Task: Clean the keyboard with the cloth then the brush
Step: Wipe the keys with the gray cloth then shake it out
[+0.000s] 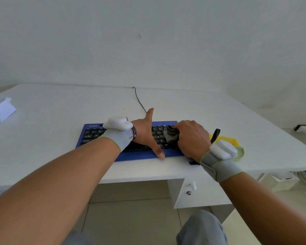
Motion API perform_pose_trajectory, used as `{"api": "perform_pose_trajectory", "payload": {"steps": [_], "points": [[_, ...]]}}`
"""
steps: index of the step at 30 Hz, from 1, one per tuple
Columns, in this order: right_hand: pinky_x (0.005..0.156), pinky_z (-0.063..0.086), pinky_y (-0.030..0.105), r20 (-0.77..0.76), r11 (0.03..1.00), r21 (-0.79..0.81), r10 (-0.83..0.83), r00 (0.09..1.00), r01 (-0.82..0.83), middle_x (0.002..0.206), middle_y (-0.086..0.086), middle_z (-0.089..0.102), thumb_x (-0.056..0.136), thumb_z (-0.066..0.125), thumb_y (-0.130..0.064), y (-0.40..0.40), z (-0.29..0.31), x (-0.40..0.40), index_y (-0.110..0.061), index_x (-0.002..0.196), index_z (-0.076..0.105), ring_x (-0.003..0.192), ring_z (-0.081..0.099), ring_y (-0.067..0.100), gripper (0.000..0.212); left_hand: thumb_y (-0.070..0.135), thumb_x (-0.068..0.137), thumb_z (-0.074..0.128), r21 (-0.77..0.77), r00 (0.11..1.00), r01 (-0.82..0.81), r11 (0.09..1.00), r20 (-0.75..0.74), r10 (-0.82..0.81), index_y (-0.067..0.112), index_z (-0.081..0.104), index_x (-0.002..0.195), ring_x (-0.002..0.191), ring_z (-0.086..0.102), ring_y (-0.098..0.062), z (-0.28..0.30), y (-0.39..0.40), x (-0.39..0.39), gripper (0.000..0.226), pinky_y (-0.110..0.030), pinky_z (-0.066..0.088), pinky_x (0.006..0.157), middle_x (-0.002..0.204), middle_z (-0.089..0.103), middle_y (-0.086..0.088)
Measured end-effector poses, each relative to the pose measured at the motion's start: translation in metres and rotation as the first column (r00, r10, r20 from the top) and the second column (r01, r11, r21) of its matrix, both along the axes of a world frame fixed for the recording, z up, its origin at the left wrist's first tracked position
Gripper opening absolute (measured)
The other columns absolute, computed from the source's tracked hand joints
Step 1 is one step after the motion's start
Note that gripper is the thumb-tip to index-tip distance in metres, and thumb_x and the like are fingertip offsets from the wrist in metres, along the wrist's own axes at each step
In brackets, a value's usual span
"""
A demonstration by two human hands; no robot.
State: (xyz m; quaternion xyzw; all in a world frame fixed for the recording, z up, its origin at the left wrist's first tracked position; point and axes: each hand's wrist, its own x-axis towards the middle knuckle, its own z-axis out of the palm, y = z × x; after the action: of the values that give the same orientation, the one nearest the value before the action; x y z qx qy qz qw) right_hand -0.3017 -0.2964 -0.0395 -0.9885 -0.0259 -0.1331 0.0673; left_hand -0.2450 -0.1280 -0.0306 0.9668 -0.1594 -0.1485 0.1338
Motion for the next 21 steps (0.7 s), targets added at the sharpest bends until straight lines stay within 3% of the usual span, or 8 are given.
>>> {"api": "perform_pose_trajectory", "payload": {"steps": [7, 13, 17, 21], "points": [[0.062, 0.040, 0.031, -0.094, 1.000, 0.022, 0.015, 0.995, -0.013, 0.098, 0.006, 0.058, 0.082, 0.053, -0.007, -0.010, 0.027, -0.038, -0.022, 0.110, 0.065, 0.078, 0.055, 0.027, 0.033, 0.068, 0.051, 0.085, -0.027, 0.998, 0.022, 0.999, 0.065, -0.020, 0.024, -0.026, 0.152, 0.139, 0.040, -0.029, 0.009, 0.012, -0.012, 0.157, -0.054, 0.016, 0.115, 0.148, 0.045, -0.007], [0.070, 0.040, 0.034, 0.090, 0.977, 0.046, 0.203, 0.975, -0.208, 0.113, 0.000, 0.060, 0.084, 0.051, -0.005, 0.019, 0.027, -0.027, -0.030, 0.121, 0.064, 0.101, 0.056, 0.027, 0.046, 0.057, 0.042, 0.094, 0.057, 0.999, -0.043, 0.997, -0.018, 0.044, 0.029, -0.026, 0.151, 0.145, 0.031, -0.029, 0.027, 0.069, -0.013, 0.165, -0.048, 0.032, 0.113, 0.162, 0.021, -0.009], [0.074, 0.042, 0.034, 0.077, 0.918, -0.008, 0.395, 0.915, -0.396, 0.113, -0.002, 0.060, 0.089, 0.050, -0.005, 0.052, 0.011, -0.024, -0.029, 0.125, 0.063, 0.105, 0.052, 0.023, 0.045, 0.056, 0.041, 0.095, 0.117, 0.994, -0.094, 0.989, -0.051, 0.101, 0.031, -0.027, 0.151, 0.146, 0.029, -0.031, 0.018, 0.095, -0.016, 0.166, -0.049, 0.033, 0.114, 0.164, 0.016, -0.008], [0.079, 0.040, 0.031, 0.038, 0.899, -0.033, 0.437, 0.899, -0.436, 0.113, -0.004, 0.061, 0.090, 0.057, -0.008, 0.046, 0.000, -0.028, -0.027, 0.120, 0.066, 0.106, 0.051, 0.021, 0.037, 0.056, 0.044, 0.094, 0.099, 0.996, -0.081, 0.992, -0.039, 0.086, 0.028, -0.025, 0.152, 0.147, 0.026, -0.031, 0.009, 0.104, -0.016, 0.163, -0.048, 0.031, 0.114, 0.165, 0.010, -0.007]]}}
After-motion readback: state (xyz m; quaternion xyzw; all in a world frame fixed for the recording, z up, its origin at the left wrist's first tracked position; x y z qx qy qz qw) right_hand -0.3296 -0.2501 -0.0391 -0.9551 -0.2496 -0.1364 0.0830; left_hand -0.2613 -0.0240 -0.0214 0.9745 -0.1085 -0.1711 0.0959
